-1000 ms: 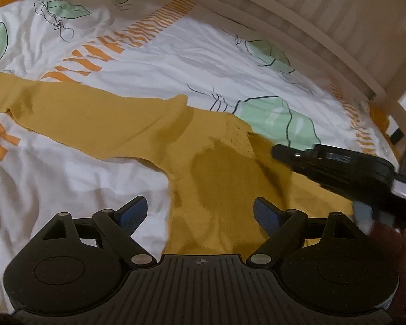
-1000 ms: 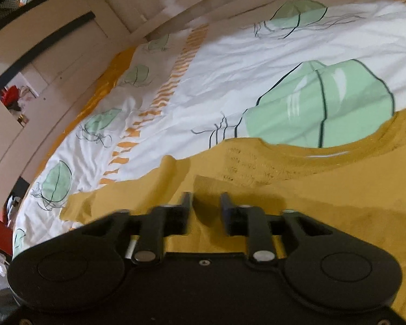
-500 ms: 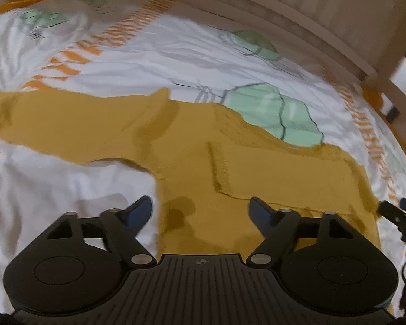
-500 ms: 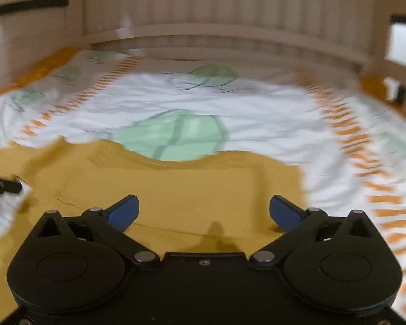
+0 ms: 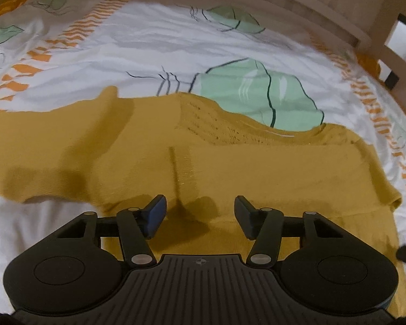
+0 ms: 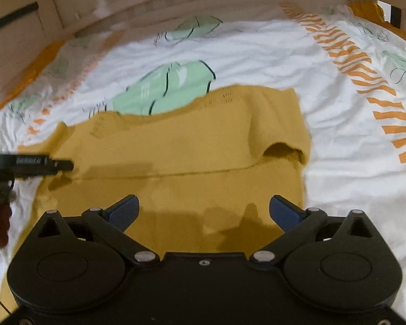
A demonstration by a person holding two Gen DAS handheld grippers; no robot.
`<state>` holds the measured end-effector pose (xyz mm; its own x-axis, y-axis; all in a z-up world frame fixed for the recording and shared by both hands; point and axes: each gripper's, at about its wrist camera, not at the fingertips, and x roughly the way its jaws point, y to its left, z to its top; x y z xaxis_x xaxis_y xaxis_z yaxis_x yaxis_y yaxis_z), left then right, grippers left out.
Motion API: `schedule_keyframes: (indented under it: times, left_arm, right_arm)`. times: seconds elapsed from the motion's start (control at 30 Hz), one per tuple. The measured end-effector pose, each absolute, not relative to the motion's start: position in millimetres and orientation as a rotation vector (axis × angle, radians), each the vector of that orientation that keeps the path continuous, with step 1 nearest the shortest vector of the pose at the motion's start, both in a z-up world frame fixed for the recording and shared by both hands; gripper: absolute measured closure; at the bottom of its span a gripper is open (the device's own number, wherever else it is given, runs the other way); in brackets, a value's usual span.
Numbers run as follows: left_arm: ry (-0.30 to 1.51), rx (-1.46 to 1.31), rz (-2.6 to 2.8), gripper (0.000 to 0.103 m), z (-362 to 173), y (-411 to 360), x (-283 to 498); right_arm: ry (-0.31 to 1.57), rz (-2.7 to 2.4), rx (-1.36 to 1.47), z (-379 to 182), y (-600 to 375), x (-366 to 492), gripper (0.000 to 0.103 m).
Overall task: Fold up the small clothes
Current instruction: 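Close the left gripper on the other sleeve of the sweater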
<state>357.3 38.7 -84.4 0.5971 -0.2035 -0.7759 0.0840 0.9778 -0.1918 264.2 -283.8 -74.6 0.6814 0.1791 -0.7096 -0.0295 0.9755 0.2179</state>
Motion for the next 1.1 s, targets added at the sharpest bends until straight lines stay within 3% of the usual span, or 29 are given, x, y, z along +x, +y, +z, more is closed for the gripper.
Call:
schedule_keyframes:
  times: [0.17, 0.23, 0.33, 0.4, 0.63, 1.1]
  left_arm:
    - [0.956, -0.148, -0.16, 0.05, -96.2, 25.5, 374.3]
    - [0.958, -0.149, -0.141, 0.059, -99.0, 23.4, 377.7]
    - [0.946, -0.107, -0.103, 0.087, -94.2, 19.6, 379.5]
    - [0.916, -0.082, -0.112, 0.095, -86.0, 18.2, 378.0]
    - [0.779, -0.001, -0.131, 0.096, -48.1, 18.7, 371.4]
    - [0.896, 0.023, -0.064, 0.092, -84.6, 38.0, 388.6]
  right_arm:
    - [0.84, 0.144, 0.207, -82.6, -277.2, 263.4, 0.001]
    - [0.852, 0.157, 0.201, -85.3, -272.5, 264.8, 0.001]
    - [0.875, 0.171, 0.191, -89.0, -267.7, 265.0, 0.001]
    - [0.889, 0.183, 0.201, -90.6, -266.6, 264.8, 0.001]
    - [0.912, 0.18, 0.247, -93.2, -271.2, 264.6, 0.001]
    - [0.935, 0.173, 0.259, -95.9, -273.6, 269.5, 0.001]
